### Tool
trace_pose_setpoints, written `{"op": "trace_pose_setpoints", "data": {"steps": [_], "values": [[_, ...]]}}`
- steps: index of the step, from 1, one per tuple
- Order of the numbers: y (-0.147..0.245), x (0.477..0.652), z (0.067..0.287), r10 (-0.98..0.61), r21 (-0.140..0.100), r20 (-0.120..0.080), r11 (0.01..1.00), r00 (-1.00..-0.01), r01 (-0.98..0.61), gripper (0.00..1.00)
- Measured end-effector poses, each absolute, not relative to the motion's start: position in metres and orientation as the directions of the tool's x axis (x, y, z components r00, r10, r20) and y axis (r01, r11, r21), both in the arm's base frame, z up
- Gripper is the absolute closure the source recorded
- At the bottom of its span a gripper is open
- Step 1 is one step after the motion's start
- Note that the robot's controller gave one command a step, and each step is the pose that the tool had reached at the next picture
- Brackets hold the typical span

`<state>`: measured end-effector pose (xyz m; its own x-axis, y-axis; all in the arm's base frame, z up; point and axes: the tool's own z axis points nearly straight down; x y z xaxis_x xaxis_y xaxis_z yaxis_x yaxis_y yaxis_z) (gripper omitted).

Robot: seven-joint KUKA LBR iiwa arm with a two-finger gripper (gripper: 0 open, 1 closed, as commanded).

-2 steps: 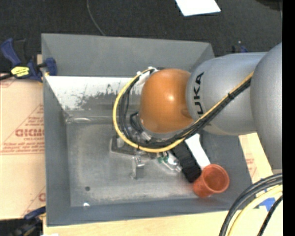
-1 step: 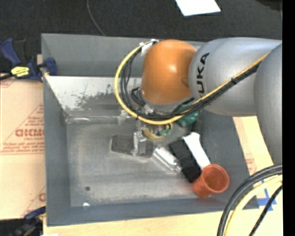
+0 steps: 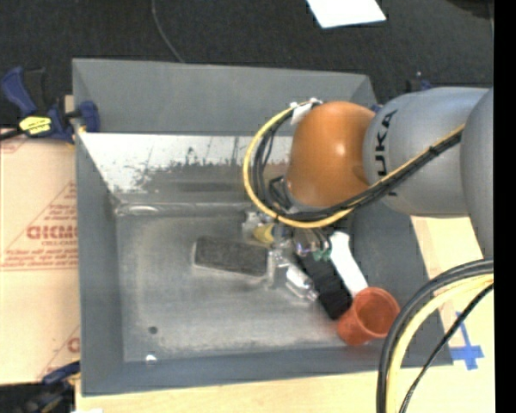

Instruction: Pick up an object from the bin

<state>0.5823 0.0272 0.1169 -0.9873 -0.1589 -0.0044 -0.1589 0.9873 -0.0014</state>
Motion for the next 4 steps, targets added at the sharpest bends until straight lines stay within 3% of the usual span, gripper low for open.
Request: {"op": "trace_pose_setpoints", "data": {"steps": [1,2,3,4], "values": [[0.055,0.594,0.07,-0.025,0.009,-0.019,1.0,-1.0,-0.025,0.0],[0.052,0.601,0.071,-0.02,0.002,-0.013,1.0,-1.0,-0.021,1.0],[0.052,0.601,0.071,-0.02,0.002,-0.013,1.0,-1.0,-0.02,1.0],[0.052,0.599,0.09,-0.019,0.002,-0.008,1.0,-1.0,-0.019,1.0]]}}
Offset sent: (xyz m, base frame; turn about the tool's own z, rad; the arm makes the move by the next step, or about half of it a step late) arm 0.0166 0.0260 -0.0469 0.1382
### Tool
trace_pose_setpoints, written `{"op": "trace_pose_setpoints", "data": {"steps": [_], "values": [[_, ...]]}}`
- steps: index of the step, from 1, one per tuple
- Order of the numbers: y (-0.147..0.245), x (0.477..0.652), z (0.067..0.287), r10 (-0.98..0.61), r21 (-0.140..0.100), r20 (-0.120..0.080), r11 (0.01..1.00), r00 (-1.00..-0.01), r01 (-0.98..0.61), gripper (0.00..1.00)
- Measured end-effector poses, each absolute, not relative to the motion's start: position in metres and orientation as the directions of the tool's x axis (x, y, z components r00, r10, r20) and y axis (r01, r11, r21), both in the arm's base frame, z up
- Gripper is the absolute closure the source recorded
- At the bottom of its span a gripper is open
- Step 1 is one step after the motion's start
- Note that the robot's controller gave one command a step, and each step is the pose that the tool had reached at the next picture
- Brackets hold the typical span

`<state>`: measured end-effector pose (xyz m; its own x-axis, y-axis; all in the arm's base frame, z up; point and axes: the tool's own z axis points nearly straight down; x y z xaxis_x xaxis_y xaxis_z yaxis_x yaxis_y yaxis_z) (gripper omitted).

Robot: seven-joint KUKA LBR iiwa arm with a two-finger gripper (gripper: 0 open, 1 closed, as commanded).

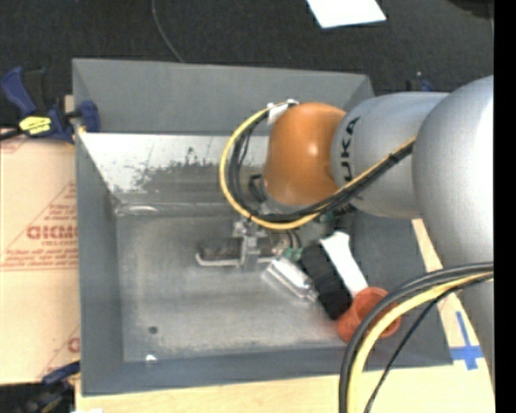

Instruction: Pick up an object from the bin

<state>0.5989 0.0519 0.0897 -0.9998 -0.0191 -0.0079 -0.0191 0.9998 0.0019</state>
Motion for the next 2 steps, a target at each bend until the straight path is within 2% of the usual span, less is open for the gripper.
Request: {"op": "trace_pose_setpoints", "data": {"steps": [2], "values": [[0.051,0.601,0.141,-0.017,0.002,-0.013,1.0,-1.0,-0.017,1.0]]}}
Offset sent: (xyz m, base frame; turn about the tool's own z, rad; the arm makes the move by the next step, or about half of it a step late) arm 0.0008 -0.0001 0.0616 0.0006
